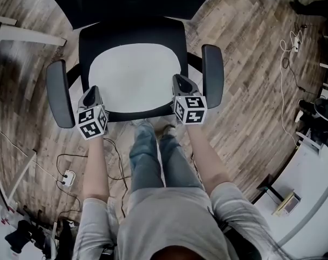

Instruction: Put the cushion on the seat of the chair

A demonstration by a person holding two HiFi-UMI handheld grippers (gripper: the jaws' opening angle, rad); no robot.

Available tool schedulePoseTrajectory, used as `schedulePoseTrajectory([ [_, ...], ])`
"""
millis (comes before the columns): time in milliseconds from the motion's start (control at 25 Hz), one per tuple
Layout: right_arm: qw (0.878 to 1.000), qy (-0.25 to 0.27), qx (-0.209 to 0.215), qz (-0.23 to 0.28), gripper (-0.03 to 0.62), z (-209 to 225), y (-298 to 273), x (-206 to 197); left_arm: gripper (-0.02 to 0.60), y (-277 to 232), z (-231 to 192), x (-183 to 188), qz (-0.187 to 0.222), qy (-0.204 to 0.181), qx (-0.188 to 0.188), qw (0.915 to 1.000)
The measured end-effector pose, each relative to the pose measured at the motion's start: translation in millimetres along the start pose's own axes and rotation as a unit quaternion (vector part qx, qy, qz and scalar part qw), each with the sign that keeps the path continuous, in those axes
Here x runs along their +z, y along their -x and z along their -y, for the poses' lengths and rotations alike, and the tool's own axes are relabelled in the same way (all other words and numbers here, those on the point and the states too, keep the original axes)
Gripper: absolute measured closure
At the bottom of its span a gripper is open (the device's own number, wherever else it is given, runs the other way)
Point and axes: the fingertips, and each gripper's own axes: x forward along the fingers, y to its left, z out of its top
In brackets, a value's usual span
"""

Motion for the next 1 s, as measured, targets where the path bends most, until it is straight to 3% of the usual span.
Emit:
schedulePoseTrajectory([
  [320,0.998,0.038,0.041,0.041,0.568,-30,40,29,0.571,54,52,34,0.072,-0.022,-0.07,0.9947],
  [600,0.993,0.066,0.066,0.075,0.568,-49,91,55,0.571,120,89,55,0.124,-0.056,-0.076,0.9878],
  [1000,0.984,0.087,0.08,0.129,0.568,-57,174,89,0.569,202,112,80,0.191,-0.043,-0.061,0.9788],
])
